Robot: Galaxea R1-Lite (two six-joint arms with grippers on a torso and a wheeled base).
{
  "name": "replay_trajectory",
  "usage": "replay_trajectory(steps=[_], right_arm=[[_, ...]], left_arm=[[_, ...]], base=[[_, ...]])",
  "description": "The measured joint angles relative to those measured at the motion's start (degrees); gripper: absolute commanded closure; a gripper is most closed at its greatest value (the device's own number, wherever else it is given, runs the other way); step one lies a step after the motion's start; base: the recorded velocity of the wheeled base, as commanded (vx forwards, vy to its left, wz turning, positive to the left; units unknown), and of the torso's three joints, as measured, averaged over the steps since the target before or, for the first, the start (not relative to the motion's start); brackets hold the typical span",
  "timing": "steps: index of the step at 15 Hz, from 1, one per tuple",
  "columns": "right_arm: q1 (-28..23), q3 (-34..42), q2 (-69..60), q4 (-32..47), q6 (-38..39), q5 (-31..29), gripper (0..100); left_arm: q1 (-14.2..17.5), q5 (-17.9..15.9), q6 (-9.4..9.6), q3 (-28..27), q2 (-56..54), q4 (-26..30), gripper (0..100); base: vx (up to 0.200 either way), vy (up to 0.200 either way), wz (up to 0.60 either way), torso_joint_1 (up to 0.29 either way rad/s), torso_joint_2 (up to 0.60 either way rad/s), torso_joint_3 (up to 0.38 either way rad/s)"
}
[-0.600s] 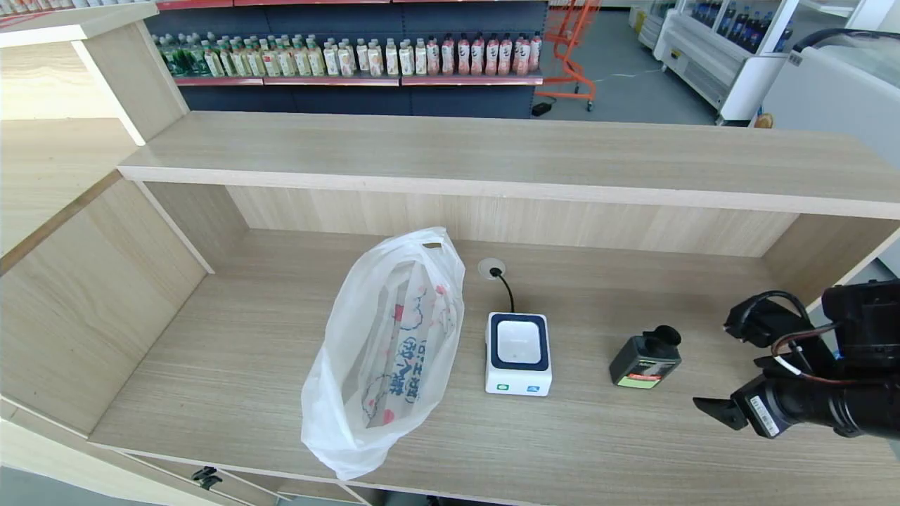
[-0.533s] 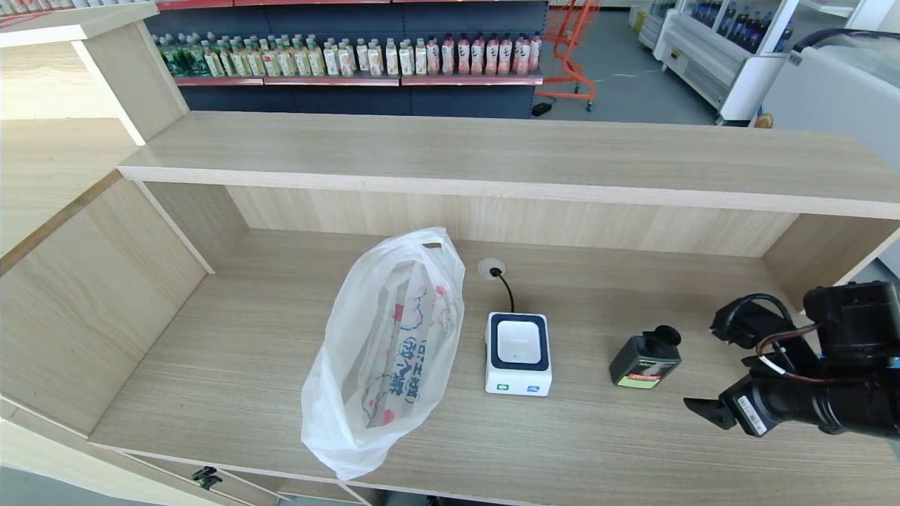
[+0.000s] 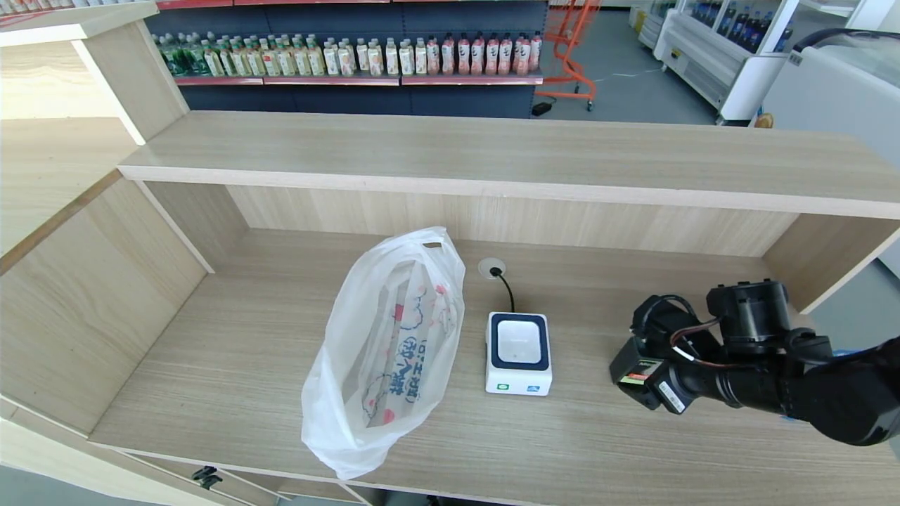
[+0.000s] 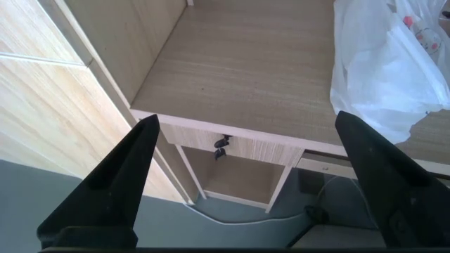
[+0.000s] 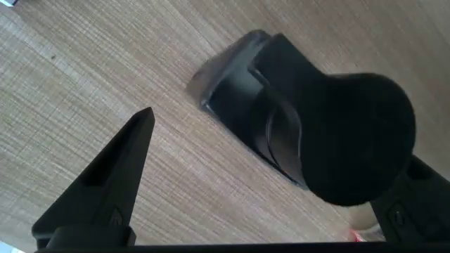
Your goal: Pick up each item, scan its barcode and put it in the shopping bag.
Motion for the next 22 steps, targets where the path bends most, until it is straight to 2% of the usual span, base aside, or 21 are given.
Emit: replay_trajectory(steps=[4, 5, 12, 17, 20, 21, 22], right_arm=[[1.3, -1.7, 2.6, -1.8, 0.0, 0.4, 0], [1.3, -1.9, 3.0, -2.5, 0.0, 0.7, 100], [2.0, -1.0, 2.2, -5.1, 0.0, 1.4, 100], [0.3, 3.9, -7.3, -8.5, -1.1, 1.3, 100], [-1.3, 8.8, -18.9, -9.1, -8.3, 1.8, 100], [-2.5, 10.8, -22.4, -9.1, -14.6, 3.2, 100], [-3.4, 12.1, -25.2, -9.1, -19.7, 8.6, 100]], left_arm=[[0.1, 0.0, 0.02, 0.0, 0.0, 0.0, 0], [0.1, 0.0, 0.02, 0.0, 0.0, 0.0, 0], [0.0, 0.0, 0.02, 0.0, 0.0, 0.0, 0], [0.0, 0.0, 0.02, 0.0, 0.0, 0.0, 0], [0.0, 0.0, 0.0, 0.0, 0.0, 0.0, 0], [0.0, 0.0, 0.02, 0.0, 0.0, 0.0, 0], [0.0, 0.0, 0.0, 0.0, 0.0, 0.0, 0]], base=[[0.0, 0.0, 0.0, 0.0, 0.0, 0.0], [0.0, 0.0, 0.0, 0.0, 0.0, 0.0], [0.0, 0.0, 0.0, 0.0, 0.0, 0.0], [0.0, 0.0, 0.0, 0.0, 0.0, 0.0], [0.0, 0.0, 0.0, 0.0, 0.0, 0.0], [0.0, 0.0, 0.0, 0.0, 0.0, 0.0], [0.0, 0.0, 0.0, 0.0, 0.0, 0.0]])
